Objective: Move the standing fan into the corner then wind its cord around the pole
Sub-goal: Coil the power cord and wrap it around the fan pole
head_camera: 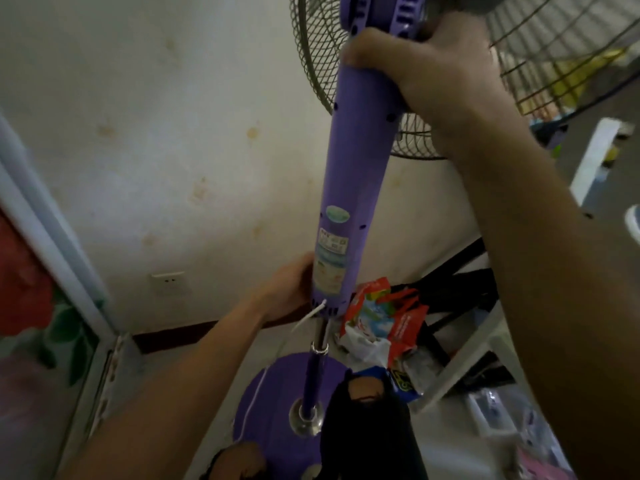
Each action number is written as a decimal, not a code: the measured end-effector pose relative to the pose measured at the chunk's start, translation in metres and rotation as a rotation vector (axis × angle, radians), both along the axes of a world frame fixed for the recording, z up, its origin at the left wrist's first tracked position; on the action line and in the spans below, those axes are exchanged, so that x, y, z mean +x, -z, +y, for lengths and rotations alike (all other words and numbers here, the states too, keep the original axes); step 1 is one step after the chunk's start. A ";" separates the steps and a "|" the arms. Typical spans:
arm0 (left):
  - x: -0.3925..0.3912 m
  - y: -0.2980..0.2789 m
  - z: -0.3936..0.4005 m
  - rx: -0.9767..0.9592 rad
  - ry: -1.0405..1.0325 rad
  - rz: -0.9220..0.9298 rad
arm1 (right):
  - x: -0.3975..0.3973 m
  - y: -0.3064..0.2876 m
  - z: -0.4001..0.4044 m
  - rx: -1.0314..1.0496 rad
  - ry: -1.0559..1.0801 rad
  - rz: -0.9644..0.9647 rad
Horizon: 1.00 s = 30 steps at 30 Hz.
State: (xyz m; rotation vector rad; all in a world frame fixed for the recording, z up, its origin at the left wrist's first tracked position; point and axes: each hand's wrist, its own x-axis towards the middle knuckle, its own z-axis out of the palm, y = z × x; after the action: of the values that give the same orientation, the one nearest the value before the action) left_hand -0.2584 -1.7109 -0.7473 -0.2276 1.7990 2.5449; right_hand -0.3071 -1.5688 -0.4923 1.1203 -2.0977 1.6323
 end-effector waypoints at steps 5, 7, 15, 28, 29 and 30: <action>0.001 -0.018 0.013 0.114 -0.025 0.107 | -0.001 -0.003 0.000 0.015 0.046 -0.048; 0.000 -0.018 0.013 0.111 -0.035 0.123 | 0.001 -0.003 0.000 0.030 0.043 -0.056; 0.005 -0.002 0.008 0.045 0.014 0.202 | -0.001 0.000 0.002 0.029 0.030 -0.059; -0.003 -0.003 0.012 -0.446 -0.111 0.284 | -0.005 0.006 -0.003 0.126 0.115 0.055; -0.003 -0.003 0.015 -0.454 -0.126 0.296 | -0.006 0.007 -0.002 0.170 0.112 0.039; -0.003 -0.003 0.018 -0.455 -0.144 0.305 | -0.007 0.009 0.000 0.177 0.115 0.035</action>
State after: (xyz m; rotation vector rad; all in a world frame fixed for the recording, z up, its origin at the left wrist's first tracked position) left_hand -0.2616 -1.6928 -0.7446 0.0350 2.5534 2.3178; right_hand -0.3141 -1.5692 -0.5014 1.0496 -2.2743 1.3887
